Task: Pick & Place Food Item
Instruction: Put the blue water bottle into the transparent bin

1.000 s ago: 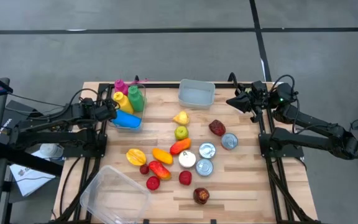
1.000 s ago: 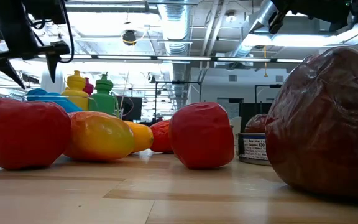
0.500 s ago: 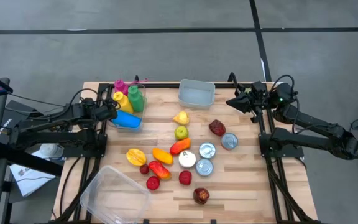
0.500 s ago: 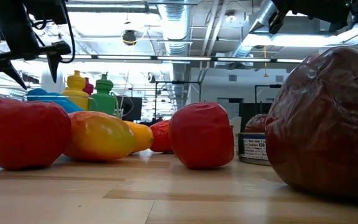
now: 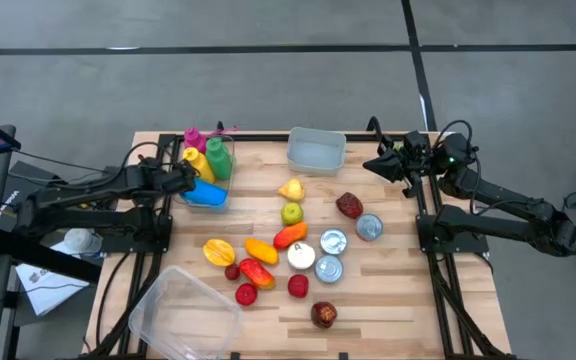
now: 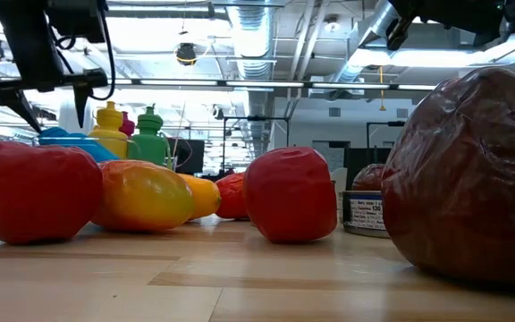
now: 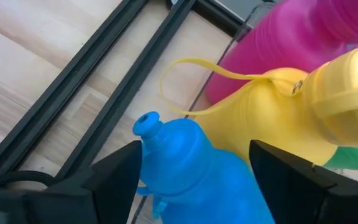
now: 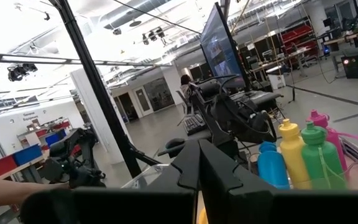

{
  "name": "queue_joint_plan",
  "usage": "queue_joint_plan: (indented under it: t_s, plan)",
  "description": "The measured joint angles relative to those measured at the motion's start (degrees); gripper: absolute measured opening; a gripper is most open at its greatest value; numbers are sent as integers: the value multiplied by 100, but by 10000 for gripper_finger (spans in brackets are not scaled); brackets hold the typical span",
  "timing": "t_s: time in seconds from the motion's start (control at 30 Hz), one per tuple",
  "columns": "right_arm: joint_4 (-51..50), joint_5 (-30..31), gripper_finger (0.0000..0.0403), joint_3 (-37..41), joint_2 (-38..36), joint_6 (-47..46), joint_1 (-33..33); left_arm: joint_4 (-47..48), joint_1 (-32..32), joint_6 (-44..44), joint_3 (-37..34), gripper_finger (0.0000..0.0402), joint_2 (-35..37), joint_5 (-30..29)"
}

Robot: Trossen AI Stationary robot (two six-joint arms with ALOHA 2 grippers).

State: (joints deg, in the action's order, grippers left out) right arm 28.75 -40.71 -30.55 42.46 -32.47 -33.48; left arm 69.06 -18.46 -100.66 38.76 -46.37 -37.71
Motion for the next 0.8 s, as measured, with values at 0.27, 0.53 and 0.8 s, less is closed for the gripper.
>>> queue_joint_plan:
  t_s: [0.27, 0.53, 0.8]
  plan:
    - [-1, -3, 1, 0, 0, -1, 134, -26, 0, -4, 0, 223, -99, 4]
    - [-2, -2, 1, 0, 0, -9, 137, -48, 0, 56, 0, 132, -87, 22]
    - [-2, -2, 1, 0, 0, -9, 137, -52, 0, 71, 2, 51, -72, 4]
